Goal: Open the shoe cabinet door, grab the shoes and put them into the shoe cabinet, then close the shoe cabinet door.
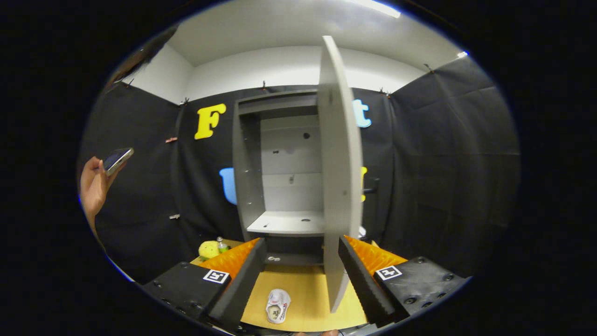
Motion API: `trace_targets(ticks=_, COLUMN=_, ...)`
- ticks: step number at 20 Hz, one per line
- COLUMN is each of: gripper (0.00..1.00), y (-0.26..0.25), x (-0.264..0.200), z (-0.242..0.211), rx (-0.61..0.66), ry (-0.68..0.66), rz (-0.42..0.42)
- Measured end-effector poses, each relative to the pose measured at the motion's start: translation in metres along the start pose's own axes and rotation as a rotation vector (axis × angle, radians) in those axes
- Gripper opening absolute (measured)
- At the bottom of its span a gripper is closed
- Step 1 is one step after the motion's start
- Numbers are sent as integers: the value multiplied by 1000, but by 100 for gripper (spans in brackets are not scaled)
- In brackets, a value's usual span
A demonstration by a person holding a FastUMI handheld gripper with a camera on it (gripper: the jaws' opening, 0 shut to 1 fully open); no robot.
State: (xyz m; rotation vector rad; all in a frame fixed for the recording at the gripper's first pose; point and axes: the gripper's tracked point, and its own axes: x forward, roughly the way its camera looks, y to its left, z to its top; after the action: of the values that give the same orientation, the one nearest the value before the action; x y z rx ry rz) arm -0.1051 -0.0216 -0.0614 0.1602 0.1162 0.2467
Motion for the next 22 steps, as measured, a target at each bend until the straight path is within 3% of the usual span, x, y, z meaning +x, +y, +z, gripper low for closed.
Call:
trace_targets(ticks=5, gripper=98, y=44, x=11, z=-77, rx=24, ry=208, rz=91)
trace_targets(ticks=10, gripper=98, y=64, x=33, z=-158, rx=39, ry=356, rz=111)
trace_targets(ticks=22, gripper=99, y=51, x=68, z=-312, rx=107, ry=570, rz=-10)
